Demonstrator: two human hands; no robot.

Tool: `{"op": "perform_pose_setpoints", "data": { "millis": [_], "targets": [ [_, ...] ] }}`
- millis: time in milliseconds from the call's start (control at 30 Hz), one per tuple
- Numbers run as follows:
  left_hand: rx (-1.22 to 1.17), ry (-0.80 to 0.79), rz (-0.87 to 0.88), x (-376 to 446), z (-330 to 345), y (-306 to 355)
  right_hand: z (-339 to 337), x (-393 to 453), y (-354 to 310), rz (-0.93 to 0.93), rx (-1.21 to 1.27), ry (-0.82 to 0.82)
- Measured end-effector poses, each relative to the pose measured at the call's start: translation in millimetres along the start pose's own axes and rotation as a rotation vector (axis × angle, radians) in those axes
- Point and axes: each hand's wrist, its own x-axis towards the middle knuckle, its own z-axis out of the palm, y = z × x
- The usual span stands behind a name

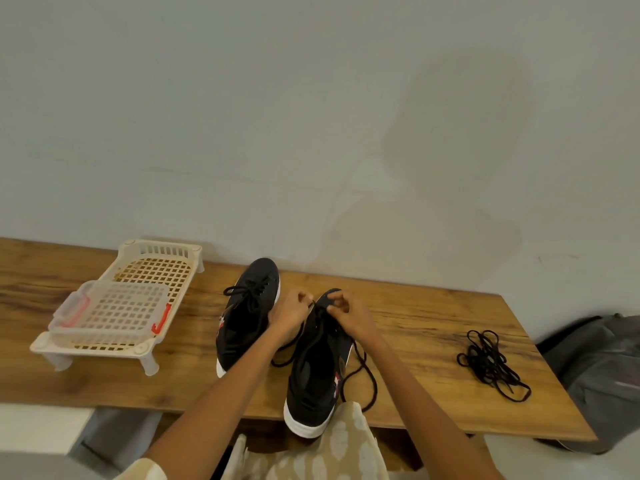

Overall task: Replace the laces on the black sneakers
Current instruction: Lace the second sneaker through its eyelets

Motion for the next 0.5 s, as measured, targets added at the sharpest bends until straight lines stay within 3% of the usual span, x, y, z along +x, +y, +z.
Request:
{"op": "perform_pose_setpoints", "data": {
  "millis": [167, 300, 400, 500],
  "targets": [
    [-0.110, 0.089, 0.286, 2.7, -32.6, 49.0, -25.0, -0.5, -43.1, -0.114, 0.049, -0.027],
    [-0.450, 0.203, 0.385, -14.3, -48.0, 71.8, -52.6, -0.3, -96.4, -0.140, 0.217, 0.136],
    [-0.566, -0.012, 0.331, -26.3, -45.1, 67.2, -79.1, -1.2, -129.6, -0.199, 0.532, 0.227],
    [-0.221, -0.211, 0.352, -35.9, -29.8, 41.7, -106.9, -6.5, -161.0, -0.284, 0.729, 0.307]
  ]
}}
